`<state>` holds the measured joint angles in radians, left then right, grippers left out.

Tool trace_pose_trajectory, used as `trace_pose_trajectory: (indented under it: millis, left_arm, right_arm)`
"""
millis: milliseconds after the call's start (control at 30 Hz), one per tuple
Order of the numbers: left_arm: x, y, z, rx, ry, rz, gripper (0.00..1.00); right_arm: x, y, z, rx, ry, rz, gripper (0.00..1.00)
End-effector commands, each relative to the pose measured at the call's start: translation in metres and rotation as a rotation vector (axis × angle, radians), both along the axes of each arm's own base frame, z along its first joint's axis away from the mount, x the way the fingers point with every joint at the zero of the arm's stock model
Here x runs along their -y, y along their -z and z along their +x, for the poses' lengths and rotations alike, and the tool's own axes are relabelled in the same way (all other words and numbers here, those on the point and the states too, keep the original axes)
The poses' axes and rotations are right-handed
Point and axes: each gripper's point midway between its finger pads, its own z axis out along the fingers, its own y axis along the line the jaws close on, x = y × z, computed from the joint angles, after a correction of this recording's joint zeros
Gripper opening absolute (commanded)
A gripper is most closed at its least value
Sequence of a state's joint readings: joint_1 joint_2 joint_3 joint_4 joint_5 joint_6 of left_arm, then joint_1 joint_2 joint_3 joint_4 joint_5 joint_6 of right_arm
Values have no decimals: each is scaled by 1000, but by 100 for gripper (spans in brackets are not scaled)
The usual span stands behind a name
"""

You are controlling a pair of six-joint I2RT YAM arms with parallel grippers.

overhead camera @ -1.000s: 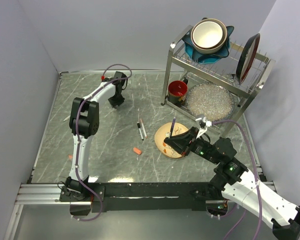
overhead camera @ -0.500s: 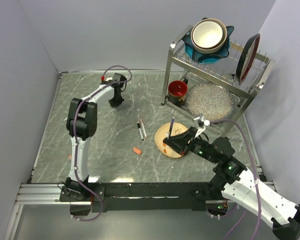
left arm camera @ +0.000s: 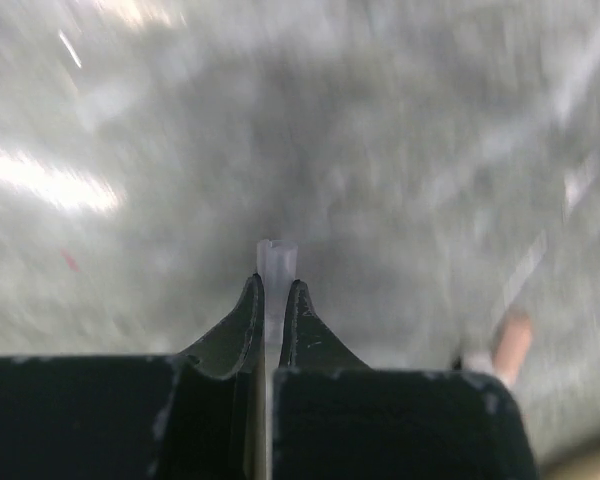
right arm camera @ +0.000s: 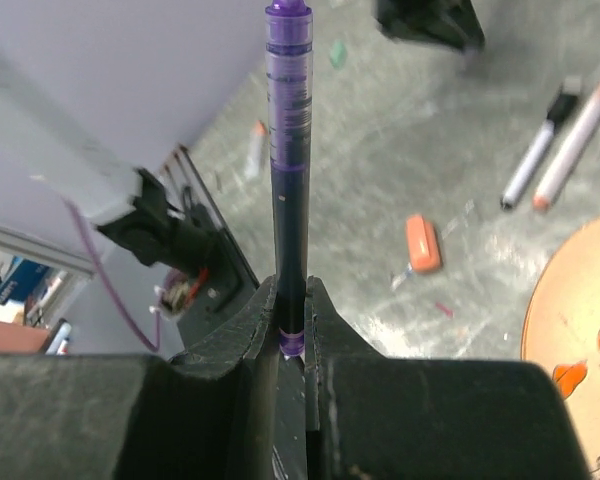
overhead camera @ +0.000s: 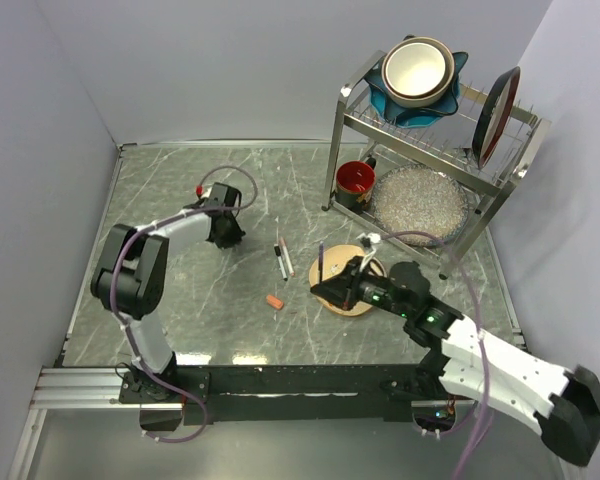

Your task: Insert the pens into the pen caps

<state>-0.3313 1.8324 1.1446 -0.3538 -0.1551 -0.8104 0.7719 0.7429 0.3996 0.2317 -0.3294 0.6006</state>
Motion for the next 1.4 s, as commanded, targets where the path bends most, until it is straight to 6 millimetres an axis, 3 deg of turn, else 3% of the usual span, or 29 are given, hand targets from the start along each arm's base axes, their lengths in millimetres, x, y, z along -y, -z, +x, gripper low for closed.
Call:
trace_pose_trajectory:
  millis: [0,200,233,333,500,633,867,967,1367]
  left_arm:
    - [54,-47,-18,106,123,-220,1]
    - [87,-82,-41,198,187,-359,1]
    - [87,-80,-45,192,189,-363,1]
    - [94,-87,-53,207,213,-398,1]
    - [106,-108,-67,264,273,-486,1]
    - [103,-130,-71,366,289,-505,1]
    - [97,-171,-86,508,293,-588,1]
    - [96,-179,-91,534,297,-610,1]
    - [99,-186,-104,555,331,-626,1]
  right_arm:
    - [-20,4,6,-30,-17,18,0]
    - [-52,26,13,-90,-47,-11,0]
    - [-57,40,13,-123,-61,-35,0]
    - [-71,52,14,-164,-93,-29,0]
    - [-89,61,17,-224,-136,-1,0]
    - [-101,71,17,-266,-160,3,0]
    - [-109,72,17,-281,-175,34,0]
    - [-111,69,15,-274,-182,34,0]
    - [-115,57,12,-247,-194,41,0]
